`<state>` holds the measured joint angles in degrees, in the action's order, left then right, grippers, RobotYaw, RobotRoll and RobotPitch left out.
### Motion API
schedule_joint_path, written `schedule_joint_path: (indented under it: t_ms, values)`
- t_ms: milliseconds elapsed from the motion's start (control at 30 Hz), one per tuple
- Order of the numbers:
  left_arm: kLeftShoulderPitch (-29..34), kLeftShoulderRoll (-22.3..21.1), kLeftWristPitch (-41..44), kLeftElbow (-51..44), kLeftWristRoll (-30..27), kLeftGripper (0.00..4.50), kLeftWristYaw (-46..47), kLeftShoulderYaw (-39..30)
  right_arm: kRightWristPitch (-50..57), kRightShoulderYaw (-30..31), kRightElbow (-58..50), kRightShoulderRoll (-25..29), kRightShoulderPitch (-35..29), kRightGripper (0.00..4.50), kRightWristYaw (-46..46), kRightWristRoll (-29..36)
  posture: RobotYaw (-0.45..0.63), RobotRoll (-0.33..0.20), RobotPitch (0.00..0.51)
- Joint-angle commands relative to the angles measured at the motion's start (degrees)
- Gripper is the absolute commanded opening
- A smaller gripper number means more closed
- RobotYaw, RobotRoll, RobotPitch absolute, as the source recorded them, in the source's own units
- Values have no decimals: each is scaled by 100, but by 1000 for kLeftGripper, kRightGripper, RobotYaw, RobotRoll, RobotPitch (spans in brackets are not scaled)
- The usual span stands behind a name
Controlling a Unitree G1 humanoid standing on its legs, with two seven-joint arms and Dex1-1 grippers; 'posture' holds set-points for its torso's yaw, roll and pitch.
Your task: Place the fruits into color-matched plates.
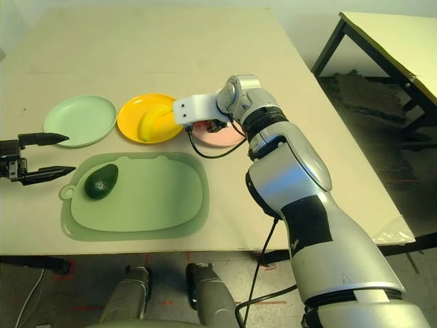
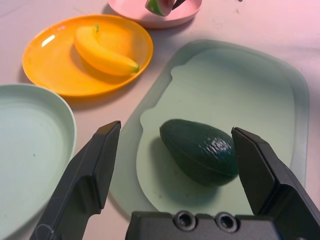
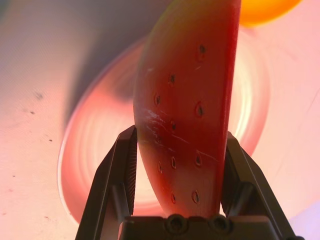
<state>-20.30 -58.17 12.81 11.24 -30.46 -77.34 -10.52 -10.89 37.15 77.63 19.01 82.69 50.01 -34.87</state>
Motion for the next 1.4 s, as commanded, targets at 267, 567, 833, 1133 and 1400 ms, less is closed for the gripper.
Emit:
schedule_joint_path:
  t_ms: [267,567,833,1133,1400]
  values:
    - [121,-179,58,-66,119,4500,-64,-241,305,-167,140,-7,-207,2243,-566,-186,105,0,216]
    - [120,-142,93,-66,138,4500,-88,-231,309,-226,152,31,-220,4478,-699,-237,94,0,219]
    - [-124,-42,19,113,230,4500,-113,-133,203,-286,112,207,10,4478,-294,-260,75,0,208]
    - [-394,-33,-301,576,457,4500,-385,-61,-215,-996,-281,744,507,4478,1814,576,69,0,202]
    - [-529,-122,-555,760,616,4500,-797,26,2086,-2590,-2597,1188,-2,4478,4241,3003,53,0,195]
